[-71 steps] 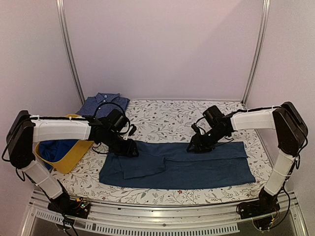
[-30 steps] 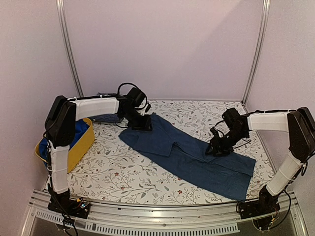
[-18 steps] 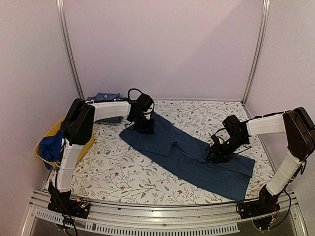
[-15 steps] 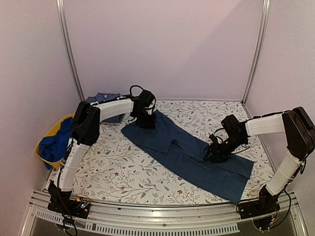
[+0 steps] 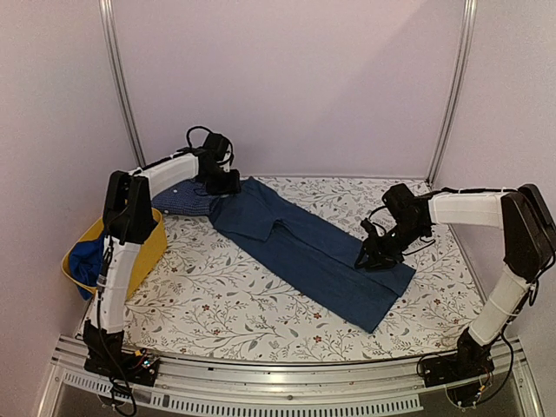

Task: Fold and stack the mixed laundry pile
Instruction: Rotate the rectangle-folded T-shirt at the center of the board.

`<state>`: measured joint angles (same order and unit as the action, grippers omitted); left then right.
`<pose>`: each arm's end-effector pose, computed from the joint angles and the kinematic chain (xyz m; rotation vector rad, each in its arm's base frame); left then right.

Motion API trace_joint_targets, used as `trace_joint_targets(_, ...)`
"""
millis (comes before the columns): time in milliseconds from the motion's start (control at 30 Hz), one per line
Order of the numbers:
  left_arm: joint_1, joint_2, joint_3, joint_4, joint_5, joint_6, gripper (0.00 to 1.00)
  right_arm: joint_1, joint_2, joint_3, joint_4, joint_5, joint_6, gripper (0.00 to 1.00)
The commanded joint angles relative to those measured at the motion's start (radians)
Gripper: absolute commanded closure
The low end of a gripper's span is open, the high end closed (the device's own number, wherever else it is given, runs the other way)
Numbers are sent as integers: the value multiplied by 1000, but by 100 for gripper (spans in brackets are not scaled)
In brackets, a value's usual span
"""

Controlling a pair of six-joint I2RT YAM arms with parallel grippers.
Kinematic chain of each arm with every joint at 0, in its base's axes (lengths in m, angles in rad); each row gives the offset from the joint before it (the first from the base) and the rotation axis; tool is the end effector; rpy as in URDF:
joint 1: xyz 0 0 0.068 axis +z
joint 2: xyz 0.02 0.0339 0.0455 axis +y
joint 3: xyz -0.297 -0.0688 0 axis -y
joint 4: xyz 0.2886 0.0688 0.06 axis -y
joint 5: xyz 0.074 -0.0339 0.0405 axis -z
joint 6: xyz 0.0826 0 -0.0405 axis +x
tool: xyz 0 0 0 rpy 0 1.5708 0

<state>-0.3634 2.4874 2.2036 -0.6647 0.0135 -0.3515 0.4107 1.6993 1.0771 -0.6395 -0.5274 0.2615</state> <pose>0.5986 -0.2288 0.1438 0.0207 2.5465 -0.3027 0.3243 0.1865 0.1501 -0.3373 2.8785 0.8868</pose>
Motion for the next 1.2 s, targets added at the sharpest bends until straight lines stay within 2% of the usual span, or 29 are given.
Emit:
trace_joint_targets(0,-69,-192,-123,37,15,49,53,0,25,-63,-60,127,-59,60)
trace_joint_targets(133,-93,-304,-336,87,21,23,53,17,99,-79,-51,150,-53,64)
trace_joint_targets(267,-100,-370,-479,109,24,-21,53,96,99,-130,-39,143,-17,65)
trace_joint_targets(433,-103,-413,-583,99,-8,-58,53,238,66,-226,10,64,81,66)
trace_joint_targets(600,-115,-398,-615,71,11,-88,54,421,16,-286,60,-27,212,67)
trace_joint_targets(733,-148,-356,-614,73,11,-75,54,500,-40,-298,130,-145,275,65)
trace_joint_targets(900,-189,-240,-545,71,-10,-20,54,428,-139,-190,75,-117,229,61)
trace_joint_targets(1067,-220,-45,-330,-19,-29,39,59,343,-170,-122,33,-80,180,60)
trace_joint_targets(1167,-247,64,-181,-32,25,96,60,300,-187,-131,9,-65,154,60)
